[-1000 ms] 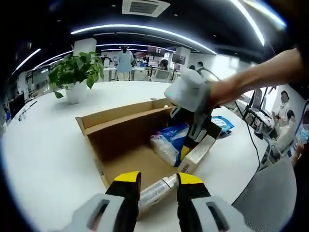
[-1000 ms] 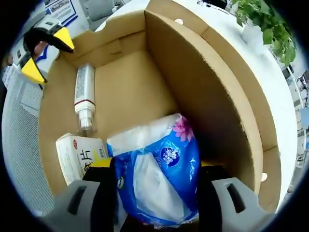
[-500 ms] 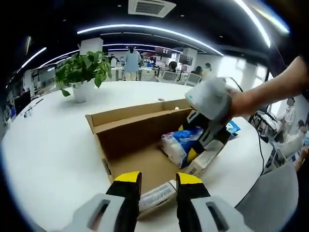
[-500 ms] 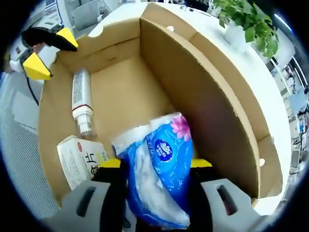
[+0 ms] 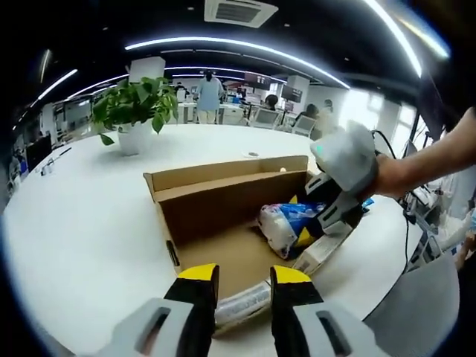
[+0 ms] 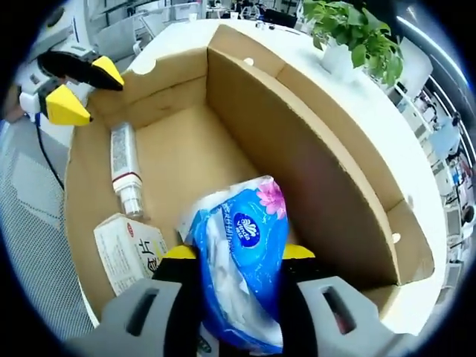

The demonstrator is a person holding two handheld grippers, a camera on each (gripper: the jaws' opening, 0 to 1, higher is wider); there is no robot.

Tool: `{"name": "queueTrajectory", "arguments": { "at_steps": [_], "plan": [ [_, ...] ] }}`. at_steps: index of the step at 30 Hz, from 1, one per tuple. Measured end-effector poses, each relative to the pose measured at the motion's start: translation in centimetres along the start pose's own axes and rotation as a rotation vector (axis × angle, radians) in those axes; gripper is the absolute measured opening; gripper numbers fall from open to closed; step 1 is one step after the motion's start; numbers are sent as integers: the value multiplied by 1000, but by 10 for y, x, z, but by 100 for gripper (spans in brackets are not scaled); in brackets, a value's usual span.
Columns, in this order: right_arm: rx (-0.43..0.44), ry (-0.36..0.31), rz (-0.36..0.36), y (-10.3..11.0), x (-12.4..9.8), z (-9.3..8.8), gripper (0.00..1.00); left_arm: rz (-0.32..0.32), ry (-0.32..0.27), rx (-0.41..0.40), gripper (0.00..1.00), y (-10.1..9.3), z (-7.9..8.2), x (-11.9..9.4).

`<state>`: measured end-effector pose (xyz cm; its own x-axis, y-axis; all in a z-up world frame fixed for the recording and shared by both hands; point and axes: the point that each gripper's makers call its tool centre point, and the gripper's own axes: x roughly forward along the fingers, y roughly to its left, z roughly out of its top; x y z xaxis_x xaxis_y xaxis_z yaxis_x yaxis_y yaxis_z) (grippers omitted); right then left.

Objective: Operate the shoe box by opening the lid, removing the specified soft item, and placing it in the target area until the item is outside and the box remains undamaged.

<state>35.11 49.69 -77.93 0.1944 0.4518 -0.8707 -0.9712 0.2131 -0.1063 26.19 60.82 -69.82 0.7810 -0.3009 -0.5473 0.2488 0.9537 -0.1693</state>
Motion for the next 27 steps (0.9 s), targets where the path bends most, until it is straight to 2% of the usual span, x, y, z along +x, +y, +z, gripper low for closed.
{"name": "queueTrajectory", "arguments": {
  "at_steps": [9,15,24,27],
  "plan": [
    [79,-83,-18,-9,-15,14,32,0,-11,-11,28,2,2,0],
    [13,-76,-36,-6,-20,17,31,-1,-14,-16,28,1,3,-1],
    [7,-105,-57,-9,-33,23,30,-4,-13,-17,28,0,2,-1],
    [37,-127,-64,-13,-38,27,30,-5,-12,-16,28,0,2,-1]
  ]
}}
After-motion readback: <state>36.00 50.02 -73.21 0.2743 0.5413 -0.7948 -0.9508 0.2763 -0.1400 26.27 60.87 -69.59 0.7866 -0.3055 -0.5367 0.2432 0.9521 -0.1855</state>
